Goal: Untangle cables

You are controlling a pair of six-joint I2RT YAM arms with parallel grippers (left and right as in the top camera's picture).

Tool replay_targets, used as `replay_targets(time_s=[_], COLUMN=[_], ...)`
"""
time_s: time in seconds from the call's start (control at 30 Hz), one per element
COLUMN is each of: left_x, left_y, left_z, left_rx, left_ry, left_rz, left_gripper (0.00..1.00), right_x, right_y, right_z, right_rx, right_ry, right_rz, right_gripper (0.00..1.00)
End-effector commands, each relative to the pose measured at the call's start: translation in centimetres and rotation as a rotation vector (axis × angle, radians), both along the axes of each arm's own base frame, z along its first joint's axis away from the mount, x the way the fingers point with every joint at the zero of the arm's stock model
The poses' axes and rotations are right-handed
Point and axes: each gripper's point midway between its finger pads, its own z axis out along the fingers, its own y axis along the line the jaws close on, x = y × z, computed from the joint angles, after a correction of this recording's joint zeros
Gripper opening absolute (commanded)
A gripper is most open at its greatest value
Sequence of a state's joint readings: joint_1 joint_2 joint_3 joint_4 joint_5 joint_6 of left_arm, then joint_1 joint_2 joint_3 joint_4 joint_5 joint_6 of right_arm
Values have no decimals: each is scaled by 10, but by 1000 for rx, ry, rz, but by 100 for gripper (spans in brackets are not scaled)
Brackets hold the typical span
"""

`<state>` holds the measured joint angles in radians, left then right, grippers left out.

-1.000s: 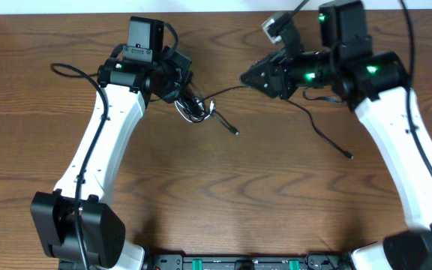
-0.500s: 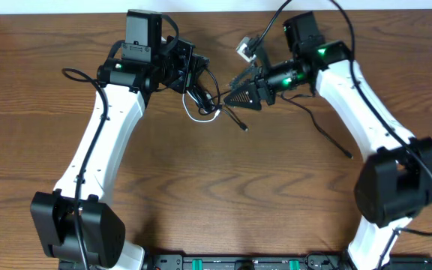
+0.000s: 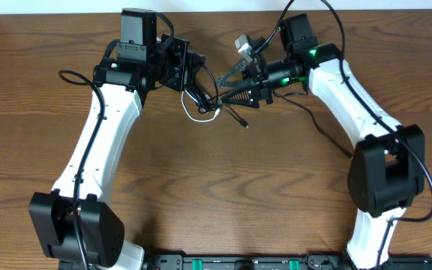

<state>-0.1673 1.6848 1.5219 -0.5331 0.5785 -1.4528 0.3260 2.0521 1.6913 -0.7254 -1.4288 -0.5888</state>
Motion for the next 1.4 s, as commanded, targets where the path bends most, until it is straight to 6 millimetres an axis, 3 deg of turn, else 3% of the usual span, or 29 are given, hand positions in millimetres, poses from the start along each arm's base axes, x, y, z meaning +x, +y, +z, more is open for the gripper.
replay_targets(time_s=[0.0,0.13,0.23,0.4,0.53,0.63,0.97,1.2,1.37], left_x=[-1,-1,-1,8,15,16,8,-14,-24], left_y=[-3,-11,-11,2,24,36,66,105,111], left_z=[25,35,35,28,16,8,-13,-36,-42], left_rx=[-51,-108,-105,-41,60,117,265,475,542], left_ry=[-43,-59,-58,-66,-53,-39,32,130,159], left_rz=[-5,-36,-33,41,149,203,307,405,372], left_gripper=[7,7,7,7,7,7,7,7,7], right_x=[-10,-12,-17,-25,-38,-46,-60,-79,-88], right_y=[14,21,22,27,28,28,19,-3,-36], right_z=[-9,-17,-7,5,28,45,104,174,224], right_rx=[47,51,99,80,84,86,97,147,178], right_ry=[31,53,76,134,120,113,88,-55,-172], right_rz=[66,85,116,129,145,151,146,121,49], right_gripper=[60,60,61,54,39,2,1,1,1])
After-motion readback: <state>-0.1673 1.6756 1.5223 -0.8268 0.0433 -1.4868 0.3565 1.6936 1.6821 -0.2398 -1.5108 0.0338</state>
